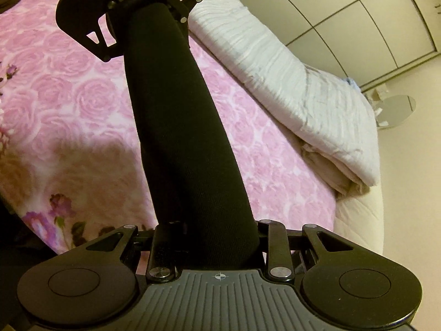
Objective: Fold clothes
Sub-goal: 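Carry the hanging jacket with both grippers toward the stack of folded clothes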
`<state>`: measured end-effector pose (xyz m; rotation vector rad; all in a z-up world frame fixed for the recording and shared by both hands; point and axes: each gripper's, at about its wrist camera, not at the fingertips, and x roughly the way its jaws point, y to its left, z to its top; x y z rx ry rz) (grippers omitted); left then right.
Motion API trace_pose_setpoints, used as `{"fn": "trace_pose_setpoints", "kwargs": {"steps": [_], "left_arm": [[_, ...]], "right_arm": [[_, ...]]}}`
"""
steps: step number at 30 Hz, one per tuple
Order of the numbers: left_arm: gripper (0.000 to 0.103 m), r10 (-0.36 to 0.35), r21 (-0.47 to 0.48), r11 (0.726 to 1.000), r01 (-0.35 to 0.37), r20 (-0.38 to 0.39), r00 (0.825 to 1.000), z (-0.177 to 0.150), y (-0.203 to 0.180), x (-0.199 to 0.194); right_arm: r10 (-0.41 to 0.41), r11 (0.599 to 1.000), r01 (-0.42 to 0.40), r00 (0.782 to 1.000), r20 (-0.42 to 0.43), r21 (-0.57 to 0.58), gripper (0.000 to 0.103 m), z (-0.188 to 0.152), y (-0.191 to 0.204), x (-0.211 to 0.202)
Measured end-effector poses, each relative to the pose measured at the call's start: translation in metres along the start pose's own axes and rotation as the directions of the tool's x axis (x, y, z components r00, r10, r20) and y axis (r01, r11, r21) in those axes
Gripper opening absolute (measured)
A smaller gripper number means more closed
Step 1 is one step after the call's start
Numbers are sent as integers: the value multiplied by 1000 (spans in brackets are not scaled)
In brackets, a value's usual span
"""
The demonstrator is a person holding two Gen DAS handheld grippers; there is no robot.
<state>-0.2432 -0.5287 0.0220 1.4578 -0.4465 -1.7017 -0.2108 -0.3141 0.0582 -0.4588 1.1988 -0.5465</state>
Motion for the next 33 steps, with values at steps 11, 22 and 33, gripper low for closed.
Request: {"fn": "trace_pose_setpoints", "kwargs": {"steps": [11, 22, 33], "left_arm": [[31, -6, 69, 998, 0, 88, 996, 63, 8, 3], [31, -27, 122, 992, 15, 100, 995, 178, 10, 38], [31, -26, 128, 992, 13, 93, 995, 289, 6, 81]], "right_arm": [[-55, 996, 59, 997, -52, 71, 29, -46, -32, -23], [-53, 989, 61, 996, -68, 136, 29, -146, -91, -19], [-52, 987, 61, 996, -66, 147, 29, -251, -157, -16]]}}
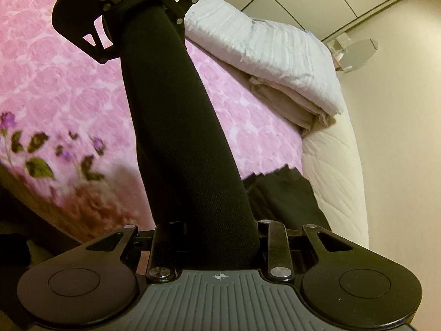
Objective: Fold clothes
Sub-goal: 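Carry the hanging jacket with both grippers toward the stack of folded clothes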
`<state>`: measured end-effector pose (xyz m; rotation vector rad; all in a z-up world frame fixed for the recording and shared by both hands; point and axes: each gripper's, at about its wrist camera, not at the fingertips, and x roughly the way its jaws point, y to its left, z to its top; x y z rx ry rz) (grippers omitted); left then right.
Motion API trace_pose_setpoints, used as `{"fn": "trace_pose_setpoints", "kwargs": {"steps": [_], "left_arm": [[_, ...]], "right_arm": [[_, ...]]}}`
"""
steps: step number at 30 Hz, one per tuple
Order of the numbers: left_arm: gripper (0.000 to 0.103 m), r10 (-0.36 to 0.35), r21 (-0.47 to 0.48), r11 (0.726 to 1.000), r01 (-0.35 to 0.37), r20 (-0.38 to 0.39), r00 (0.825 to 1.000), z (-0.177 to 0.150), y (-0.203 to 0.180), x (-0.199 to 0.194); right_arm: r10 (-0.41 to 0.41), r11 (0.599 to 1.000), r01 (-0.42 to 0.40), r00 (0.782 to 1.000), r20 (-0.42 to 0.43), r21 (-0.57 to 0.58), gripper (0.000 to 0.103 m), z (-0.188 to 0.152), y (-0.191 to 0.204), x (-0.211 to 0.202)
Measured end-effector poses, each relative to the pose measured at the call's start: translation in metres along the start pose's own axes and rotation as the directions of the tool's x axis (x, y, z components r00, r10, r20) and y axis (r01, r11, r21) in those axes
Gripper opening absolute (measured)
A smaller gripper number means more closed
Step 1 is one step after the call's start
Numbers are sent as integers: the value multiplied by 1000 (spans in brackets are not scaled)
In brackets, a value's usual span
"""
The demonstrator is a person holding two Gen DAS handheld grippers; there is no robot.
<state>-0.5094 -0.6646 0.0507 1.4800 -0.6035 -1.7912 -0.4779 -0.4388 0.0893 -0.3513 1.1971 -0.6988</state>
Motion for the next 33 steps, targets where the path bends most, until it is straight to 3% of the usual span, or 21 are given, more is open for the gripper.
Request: {"fn": "trace_pose_setpoints", "kwargs": {"steps": [13, 19, 26, 33], "left_arm": [[31, -5, 64, 998, -1, 98, 995, 65, 21, 51], [31, 10, 94, 995, -28, 188, 982, 90, 55, 73], [31, 54, 110, 990, -90, 292, 955, 119, 105, 95], [31, 123, 72, 986, -151, 294, 948, 155, 154, 136]], "right_arm": [[-48, 997, 51, 997, -56, 58, 29, -50, -71, 9], [-104, 989, 114, 988, -111, 91, 29, -57, -111, 9], [-194, 969, 213, 970, -150, 125, 29, -63, -170, 1], [-249, 956, 263, 961, -118, 128, 29, -74, -248, 16]]}}
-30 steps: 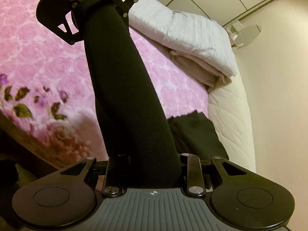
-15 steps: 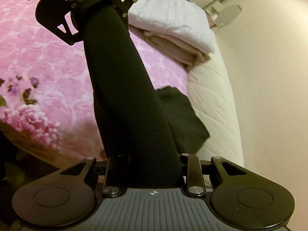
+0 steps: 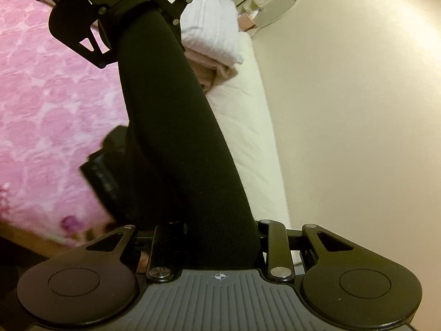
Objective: Fold clothes
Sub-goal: 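Carry the hanging jacket with both grippers toward the stack of folded clothes, then lower the jacket onto the clothes stack with both grippers and open them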
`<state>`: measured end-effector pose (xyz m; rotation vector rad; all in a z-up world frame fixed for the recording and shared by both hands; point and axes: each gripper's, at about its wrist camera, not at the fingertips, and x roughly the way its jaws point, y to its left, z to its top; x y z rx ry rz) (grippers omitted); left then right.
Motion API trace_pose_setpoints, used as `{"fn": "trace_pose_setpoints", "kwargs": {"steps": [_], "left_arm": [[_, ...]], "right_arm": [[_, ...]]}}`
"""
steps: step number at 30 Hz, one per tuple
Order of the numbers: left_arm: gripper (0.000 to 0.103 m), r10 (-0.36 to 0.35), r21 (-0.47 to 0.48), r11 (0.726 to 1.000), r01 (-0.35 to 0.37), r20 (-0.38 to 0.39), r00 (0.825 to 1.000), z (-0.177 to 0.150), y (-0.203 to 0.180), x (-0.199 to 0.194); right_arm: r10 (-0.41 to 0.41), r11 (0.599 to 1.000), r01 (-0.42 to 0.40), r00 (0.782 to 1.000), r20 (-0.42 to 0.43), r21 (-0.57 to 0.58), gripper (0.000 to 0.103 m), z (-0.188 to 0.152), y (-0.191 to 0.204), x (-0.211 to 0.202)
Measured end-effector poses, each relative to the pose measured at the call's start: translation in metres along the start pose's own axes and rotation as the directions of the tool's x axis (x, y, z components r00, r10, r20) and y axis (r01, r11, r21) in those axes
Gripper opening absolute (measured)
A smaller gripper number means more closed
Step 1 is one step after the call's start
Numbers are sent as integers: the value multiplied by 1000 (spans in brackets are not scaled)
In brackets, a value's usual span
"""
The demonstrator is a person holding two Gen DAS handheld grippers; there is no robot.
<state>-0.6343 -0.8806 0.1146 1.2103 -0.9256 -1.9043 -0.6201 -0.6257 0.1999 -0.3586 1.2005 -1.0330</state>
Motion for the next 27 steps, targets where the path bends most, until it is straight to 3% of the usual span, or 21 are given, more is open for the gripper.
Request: {"fn": "trace_pose_setpoints", "kwargs": {"steps": [6, 12, 14, 15, 17, 19, 20, 21, 23, 27], "left_arm": [[31, 98, -37, 994, -103, -117, 988, 2, 41, 79], [31, 258, -45, 960, -278, -250, 933, 1, 79, 161], [31, 226, -57, 966, -254, -297, 928, -5, 60, 187], [31, 180, -69, 975, -213, -321, 930, -10, 38, 202], [31, 70, -93, 989, -112, -369, 927, -23, -15, 231], [31, -78, -126, 992, 27, -414, 907, -38, -74, 255], [31, -117, -128, 989, 68, -429, 896, -44, -100, 261], [32, -137, -121, 988, 93, -441, 887, -48, -123, 265], [32, -143, -106, 989, 106, -458, 877, -56, -160, 269], [33, -144, -141, 986, 89, -448, 883, -59, -158, 261]], "right_arm": [[6, 998, 2, 993, 120, -64, 29, 8, -75, 77], [-50, 986, 96, 952, 301, -137, 30, 23, -139, 163], [-43, 984, 99, 938, 344, -149, 30, 18, -144, 192], [-14, 988, 66, 941, 338, -142, 31, 12, -137, 210], [58, 991, -18, 952, 300, -133, 31, -8, -112, 248], [178, 976, -142, 959, 221, -167, 31, -31, -71, 287], [247, 959, -214, 954, 171, -188, 31, -42, -49, 305], [313, 936, -286, 942, 119, -205, 31, -54, -28, 323], [344, 921, -317, 935, 91, -227, 33, -66, -3, 335], [337, 928, -311, 936, 102, -206, 35, -72, 4, 334]]}}
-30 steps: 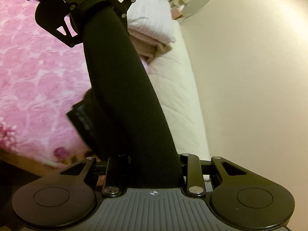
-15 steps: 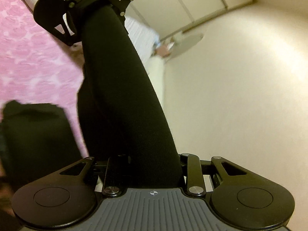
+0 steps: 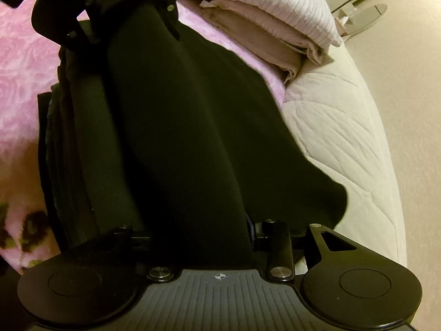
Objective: Fold clothes
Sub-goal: 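Lower the jacket onto the clothes stack with both grippers and open them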
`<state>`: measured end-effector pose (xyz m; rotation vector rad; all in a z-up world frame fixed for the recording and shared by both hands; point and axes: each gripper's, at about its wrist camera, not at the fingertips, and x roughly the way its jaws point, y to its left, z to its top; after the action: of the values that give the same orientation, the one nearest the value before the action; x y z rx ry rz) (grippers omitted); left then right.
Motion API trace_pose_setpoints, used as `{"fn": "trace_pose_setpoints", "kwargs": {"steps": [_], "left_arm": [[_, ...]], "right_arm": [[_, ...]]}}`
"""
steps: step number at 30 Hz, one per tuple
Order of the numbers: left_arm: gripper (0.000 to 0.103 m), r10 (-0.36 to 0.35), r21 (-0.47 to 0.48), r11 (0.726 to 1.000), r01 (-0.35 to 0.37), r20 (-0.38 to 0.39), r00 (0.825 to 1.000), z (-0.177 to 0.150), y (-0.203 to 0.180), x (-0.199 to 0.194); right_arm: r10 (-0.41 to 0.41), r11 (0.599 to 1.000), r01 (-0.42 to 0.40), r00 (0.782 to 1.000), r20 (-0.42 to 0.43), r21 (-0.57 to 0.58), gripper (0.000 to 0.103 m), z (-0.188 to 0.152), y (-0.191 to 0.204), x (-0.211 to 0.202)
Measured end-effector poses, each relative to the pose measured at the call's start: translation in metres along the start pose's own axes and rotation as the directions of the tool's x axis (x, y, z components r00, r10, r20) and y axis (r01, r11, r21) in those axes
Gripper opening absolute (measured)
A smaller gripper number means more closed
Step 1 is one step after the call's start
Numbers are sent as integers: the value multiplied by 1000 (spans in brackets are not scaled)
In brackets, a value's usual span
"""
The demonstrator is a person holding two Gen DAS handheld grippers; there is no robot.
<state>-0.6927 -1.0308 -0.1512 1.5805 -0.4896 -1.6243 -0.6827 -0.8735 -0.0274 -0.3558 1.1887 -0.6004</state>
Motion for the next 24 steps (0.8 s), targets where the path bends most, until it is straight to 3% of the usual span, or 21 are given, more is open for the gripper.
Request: {"fn": "trace_pose_setpoints", "kwargs": {"steps": [7, 12, 15, 18, 24], "left_arm": [[38, -8, 44, 999, 8, 0, 1000, -13, -4, -12], [37, -5, 23, 1000, 5, -6, 1000, -25, -5, -25], [33, -20, -14, 1000, 20, -8, 1000, -30, -1, -31], [31, -15, -22, 1000, 15, -6, 1000, -37, 3, -35], [30, 43, -86, 995, -44, -10, 999, -61, 0, -66]], "right_arm": [[7, 998, -9, 1000, -28, -63, 40, 2, 13, 1], [-3, 996, 0, 999, -34, -90, 41, -1, 23, 19], [1, 998, -3, 999, -34, -61, 41, 1, 26, 22], [19, 1000, -19, 999, -28, -7, 34, 4, 25, 17], [-29, 1000, 29, 996, 79, 3, 32, 7, 23, -13]]}}
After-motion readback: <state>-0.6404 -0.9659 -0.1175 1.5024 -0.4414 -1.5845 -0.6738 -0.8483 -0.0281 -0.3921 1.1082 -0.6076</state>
